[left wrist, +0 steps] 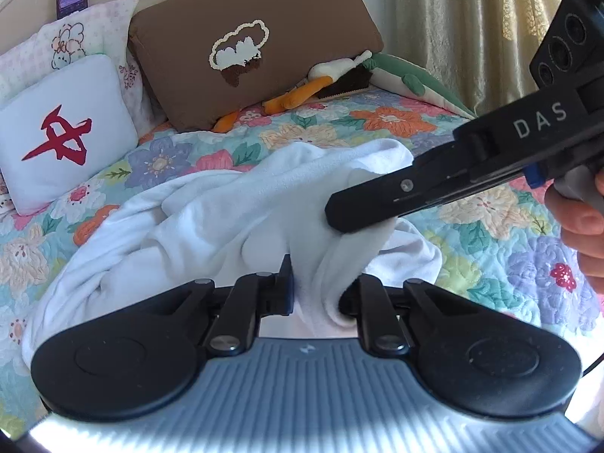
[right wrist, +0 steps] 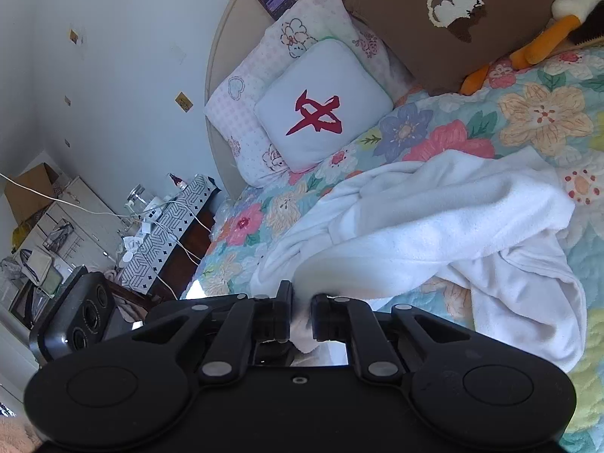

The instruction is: Fold clothes

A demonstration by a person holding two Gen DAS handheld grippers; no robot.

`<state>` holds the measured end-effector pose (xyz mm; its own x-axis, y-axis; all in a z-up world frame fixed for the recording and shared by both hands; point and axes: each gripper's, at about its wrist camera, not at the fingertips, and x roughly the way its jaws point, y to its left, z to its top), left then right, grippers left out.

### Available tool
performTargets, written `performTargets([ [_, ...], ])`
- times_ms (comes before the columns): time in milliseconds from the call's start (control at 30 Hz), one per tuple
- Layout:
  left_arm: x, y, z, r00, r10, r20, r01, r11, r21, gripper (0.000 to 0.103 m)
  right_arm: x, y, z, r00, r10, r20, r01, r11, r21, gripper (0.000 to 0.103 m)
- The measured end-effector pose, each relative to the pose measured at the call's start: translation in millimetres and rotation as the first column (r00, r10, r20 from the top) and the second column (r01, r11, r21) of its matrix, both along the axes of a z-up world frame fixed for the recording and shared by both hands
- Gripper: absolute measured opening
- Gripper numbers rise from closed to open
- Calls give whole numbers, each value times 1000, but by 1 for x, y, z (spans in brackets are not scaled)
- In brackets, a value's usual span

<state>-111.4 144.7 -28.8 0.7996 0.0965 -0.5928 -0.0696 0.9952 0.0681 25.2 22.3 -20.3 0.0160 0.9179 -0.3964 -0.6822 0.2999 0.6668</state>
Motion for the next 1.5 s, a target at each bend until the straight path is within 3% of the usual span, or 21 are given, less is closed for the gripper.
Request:
performTargets([
  [67,6,8,0,1000,26,-11,-26,1000,10,13,4,-3,-1,1000,-23,15,23,999,-30,24],
  [267,26,43,-17,988,146,-48,-147,989,-29,12,22,-15,-10,991,-113,77,125,976,-180,25],
  [333,28,52,-20,984,173,-45,-174,984,-38,12,33,-23,-18,980,-171,101,192,946,-262,33],
  [400,28,59,-22,982,184,-46,-186,980,-67,12,40,-27,-26,968,-211,138,246,910,-334,52],
  [567,26,59,-31,989,135,-58,-140,985,-100,17,47,-21,-50,963,-218,155,266,850,-454,64],
  [633,26,54,-35,992,107,-66,-113,990,-90,25,51,-19,-59,962,-221,163,273,822,-500,67],
  [733,28,51,-43,995,72,-62,-79,990,-114,50,54,-14,-74,960,-215,180,280,774,-569,70],
  [800,32,53,-49,995,76,-61,-85,984,-154,53,54,-6,-87,959,-197,204,281,752,-596,70],
  [833,36,54,-52,994,87,-66,-97,980,-176,51,53,-4,-91,955,-199,219,292,751,-592,70],
  [867,39,54,-54,994,91,-68,-102,976,-192,37,52,-3,-93,949,-209,238,311,757,-575,62],
  [900,41,54,-54,993,92,-70,-104,974,-201,26,52,-3,-93,944,-216,251,324,763,-560,34],
  [933,44,54,-54,992,101,-74,-114,973,-199,16,52,-3,-90,941,-220,258,330,769,-547,16],
  [967,45,53,-52,990,122,-75,-134,974,-184,14,53,-3,-87,938,-224,264,336,775,-535,12],
  [1000,43,52,-47,989,137,-61,-146,973,-179,13,53,-5,-82,925,-235,298,364,773,-520,11],
  [1100,27,45,-27,990,139,1,-136,974,-180,13,57,-18,-54,832,-295,470,512,733,-448,9],
  [1167,14,38,-12,992,118,31,-111,978,-174,13,71,-42,-27,768,-404,497,604,715,-352,9],
  [1267,-1,28,2,999,22,47,-12,979,-204,13,93,-76,6,636,-561,530,736,648,-198,9],
  [1333,-7,20,1,999,-23,31,29,971,-236,13,100,-88,13,550,-586,595,792,592,-150,9],
  [1433,-3,5,-17,998,-58,-33,49,973,-227,13,119,-96,-10,597,-596,537,789,559,-256,13],
  [1467,0,1,-25,996,-60,-59,47,976,-213,13,125,-99,-20,615,-603,507,782,550,-295,24],
  [1500,4,0,-32,994,-60,-88,40,976,-212,13,128,-101,-29,637,-609,473,769,541,-339,26],
])
